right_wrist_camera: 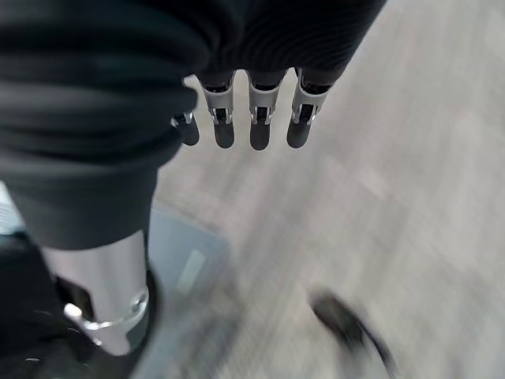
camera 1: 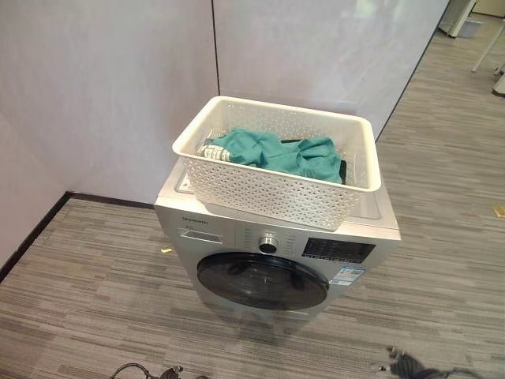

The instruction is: Grab the laundry basket,head to the washer,open it,put in the laundry and shut it.

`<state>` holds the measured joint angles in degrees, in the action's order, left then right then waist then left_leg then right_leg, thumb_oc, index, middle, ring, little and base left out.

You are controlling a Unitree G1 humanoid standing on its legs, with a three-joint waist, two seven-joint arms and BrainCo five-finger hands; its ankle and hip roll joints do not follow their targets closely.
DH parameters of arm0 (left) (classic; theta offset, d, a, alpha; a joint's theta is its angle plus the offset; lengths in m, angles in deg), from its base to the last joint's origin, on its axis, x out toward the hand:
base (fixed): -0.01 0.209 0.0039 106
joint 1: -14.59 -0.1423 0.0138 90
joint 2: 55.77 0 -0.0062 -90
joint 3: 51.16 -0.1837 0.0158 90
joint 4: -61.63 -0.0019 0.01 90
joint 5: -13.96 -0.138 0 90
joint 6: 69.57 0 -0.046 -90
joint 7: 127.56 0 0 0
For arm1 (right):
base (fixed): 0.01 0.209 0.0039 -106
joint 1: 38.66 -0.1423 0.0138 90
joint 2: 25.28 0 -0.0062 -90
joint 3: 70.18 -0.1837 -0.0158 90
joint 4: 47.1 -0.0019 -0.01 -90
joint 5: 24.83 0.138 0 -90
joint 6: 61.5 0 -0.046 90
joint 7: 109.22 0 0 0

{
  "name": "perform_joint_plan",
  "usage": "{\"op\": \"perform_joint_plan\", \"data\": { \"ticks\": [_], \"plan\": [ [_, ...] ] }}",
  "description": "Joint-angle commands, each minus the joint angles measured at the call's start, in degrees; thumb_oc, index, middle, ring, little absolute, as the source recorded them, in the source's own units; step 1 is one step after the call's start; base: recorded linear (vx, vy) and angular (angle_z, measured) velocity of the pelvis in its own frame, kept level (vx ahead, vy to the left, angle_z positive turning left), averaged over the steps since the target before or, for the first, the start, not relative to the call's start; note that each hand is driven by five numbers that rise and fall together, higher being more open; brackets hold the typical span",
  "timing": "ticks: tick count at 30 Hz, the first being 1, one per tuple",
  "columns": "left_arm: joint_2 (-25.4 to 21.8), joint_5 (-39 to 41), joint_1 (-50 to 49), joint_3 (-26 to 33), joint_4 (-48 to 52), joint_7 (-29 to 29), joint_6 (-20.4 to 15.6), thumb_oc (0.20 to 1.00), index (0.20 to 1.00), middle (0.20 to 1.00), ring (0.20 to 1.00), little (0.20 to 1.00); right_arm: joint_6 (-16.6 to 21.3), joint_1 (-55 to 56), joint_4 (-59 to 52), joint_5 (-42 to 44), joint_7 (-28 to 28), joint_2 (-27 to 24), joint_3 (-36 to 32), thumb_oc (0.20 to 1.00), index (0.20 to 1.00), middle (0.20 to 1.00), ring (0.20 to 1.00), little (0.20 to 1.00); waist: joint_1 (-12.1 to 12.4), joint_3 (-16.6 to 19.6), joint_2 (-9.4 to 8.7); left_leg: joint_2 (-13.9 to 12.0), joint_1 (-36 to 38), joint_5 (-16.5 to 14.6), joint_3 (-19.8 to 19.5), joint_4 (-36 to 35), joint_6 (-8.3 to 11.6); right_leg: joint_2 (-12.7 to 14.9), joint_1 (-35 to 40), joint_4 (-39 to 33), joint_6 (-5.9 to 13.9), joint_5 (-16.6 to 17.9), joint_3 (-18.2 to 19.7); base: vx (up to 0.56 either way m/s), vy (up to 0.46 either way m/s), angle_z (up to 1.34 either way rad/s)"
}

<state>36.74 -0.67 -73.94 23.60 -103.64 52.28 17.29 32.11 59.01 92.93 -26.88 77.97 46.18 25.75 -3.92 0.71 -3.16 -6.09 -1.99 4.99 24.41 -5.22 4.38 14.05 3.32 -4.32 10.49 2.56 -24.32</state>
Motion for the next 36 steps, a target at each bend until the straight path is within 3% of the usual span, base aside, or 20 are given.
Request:
{"op": "perform_joint_plan", "data": {
  "ticks": [1, 10, 21, 36],
  "plan": [
    [0.6, -2.2, 0.9, 2.2, -3.5, 1.1, -0.7, 1.000, 1.000, 1.000, 1.000, 1.000, 1.1, 1.0, -4.8, -5.8, -1.5, -6.4, -4.3, 1.000, 1.000, 1.000, 1.000, 1.000, 1.0, 0.2, 0.23, -3.6, 2.3, -1.5, 0.3, 0.2, 2.91, 2.5, -3.0, -0.7, 3.18, 6.8, 0.5, 0.00, 0.000, 0.00],
    [2.0, -1.1, 1.2, 1.7, -3.0, 0.9, -0.7, 1.000, 1.000, 1.000, 1.000, 1.000, 1.2, -0.9, -11.8, -8.9, -2.2, -10.3, -5.7, 1.000, 1.000, 1.000, 1.000, 1.000, 1.0, -0.5, 0.05, -3.8, 1.8, -1.7, 0.1, 0.2, 2.72, 2.6, -3.6, -0.7, 3.50, 7.1, 0.4, 0.00, 0.000, 0.00],
    [2.0, -1.0, 1.6, -0.3, -2.3, 0.8, -0.7, 1.000, 1.000, 1.000, 1.000, 1.000, 1.3, -7.7, -10.6, -12.0, -2.4, -11.3, -0.1, 1.000, 1.000, 1.000, 1.000, 1.000, 2.6, -1.0, -0.13, -3.7, 1.0, -1.7, -0.6, 0.2, 2.58, 2.7, -3.7, -0.7, 3.66, 7.4, -0.1, 0.00, 0.000, 0.02],
    [1.3, -1.3, 2.2, -1.1, -3.2, 1.7, -0.8, 1.000, 1.000, 1.000, 1.000, 1.000, 2.1, -12.8, -11.8, -11.7, -1.5, -6.2, 8.4, 1.000, 1.000, 1.000, 1.000, 1.000, 4.2, -1.9, -1.36, -3.7, -0.1, -1.5, -1.9, 0.2, 2.64, 2.7, -3.6, -0.7, 3.33, 6.9, -1.1, 0.01, -0.005, 0.03]
  ]
}}
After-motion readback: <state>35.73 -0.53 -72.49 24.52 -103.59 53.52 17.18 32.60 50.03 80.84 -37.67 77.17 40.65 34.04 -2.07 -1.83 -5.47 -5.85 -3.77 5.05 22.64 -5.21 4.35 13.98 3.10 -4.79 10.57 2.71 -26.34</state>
